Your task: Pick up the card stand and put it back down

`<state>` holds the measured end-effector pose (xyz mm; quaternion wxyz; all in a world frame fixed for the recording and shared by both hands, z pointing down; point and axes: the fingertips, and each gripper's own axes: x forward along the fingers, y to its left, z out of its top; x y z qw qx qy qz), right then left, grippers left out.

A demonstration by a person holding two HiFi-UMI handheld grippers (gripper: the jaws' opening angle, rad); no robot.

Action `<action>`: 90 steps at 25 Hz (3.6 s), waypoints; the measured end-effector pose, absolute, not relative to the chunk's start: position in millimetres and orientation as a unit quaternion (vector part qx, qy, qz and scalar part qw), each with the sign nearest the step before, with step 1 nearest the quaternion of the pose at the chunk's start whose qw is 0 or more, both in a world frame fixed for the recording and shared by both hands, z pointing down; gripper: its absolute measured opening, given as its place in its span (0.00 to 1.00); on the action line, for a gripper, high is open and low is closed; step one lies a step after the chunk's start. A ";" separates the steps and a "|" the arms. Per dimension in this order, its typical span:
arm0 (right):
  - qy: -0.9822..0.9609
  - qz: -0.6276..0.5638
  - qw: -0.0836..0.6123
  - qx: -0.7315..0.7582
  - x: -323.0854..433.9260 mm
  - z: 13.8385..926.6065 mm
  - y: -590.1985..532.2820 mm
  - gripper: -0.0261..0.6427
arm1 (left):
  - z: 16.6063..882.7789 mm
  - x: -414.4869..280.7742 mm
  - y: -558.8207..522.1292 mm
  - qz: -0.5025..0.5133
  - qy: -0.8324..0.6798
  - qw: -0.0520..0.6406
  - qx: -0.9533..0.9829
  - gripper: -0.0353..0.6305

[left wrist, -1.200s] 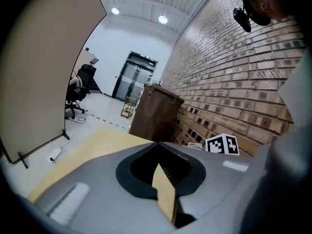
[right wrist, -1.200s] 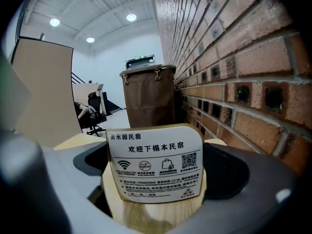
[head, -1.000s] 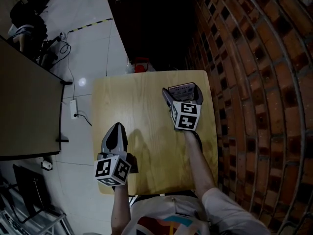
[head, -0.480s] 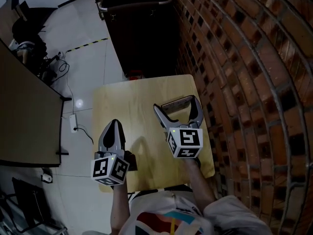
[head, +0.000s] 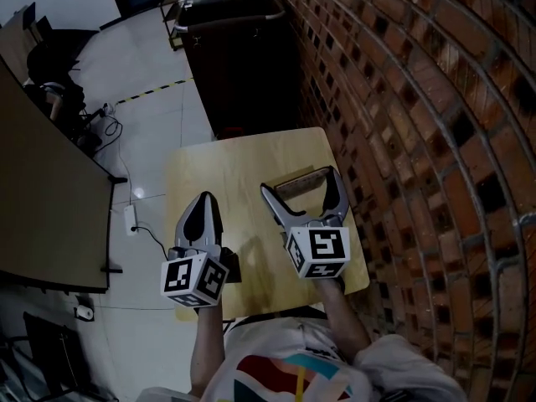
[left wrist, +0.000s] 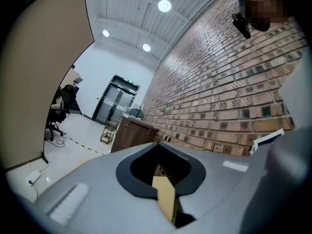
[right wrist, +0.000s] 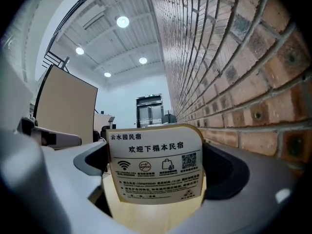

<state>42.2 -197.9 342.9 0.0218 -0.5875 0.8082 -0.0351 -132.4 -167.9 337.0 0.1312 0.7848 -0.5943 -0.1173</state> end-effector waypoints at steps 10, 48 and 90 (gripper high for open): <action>0.811 -0.020 0.033 -0.584 37.7 329.6 -192.0 0.90 | 325.3 -134.6 -163.9 -0.128 -0.591 0.118 0.788 0.06; 0.790 -0.097 -0.019 -0.605 45.5 408.3 -262.4 0.90 | 359.2 -167.1 -167.7 -0.115 -0.629 0.149 0.755 0.06; 0.758 -0.119 -0.079 -0.636 43.1 487.3 -389.8 0.79 | 405.5 -202.1 -206.0 -0.092 -0.675 0.191 0.707 0.06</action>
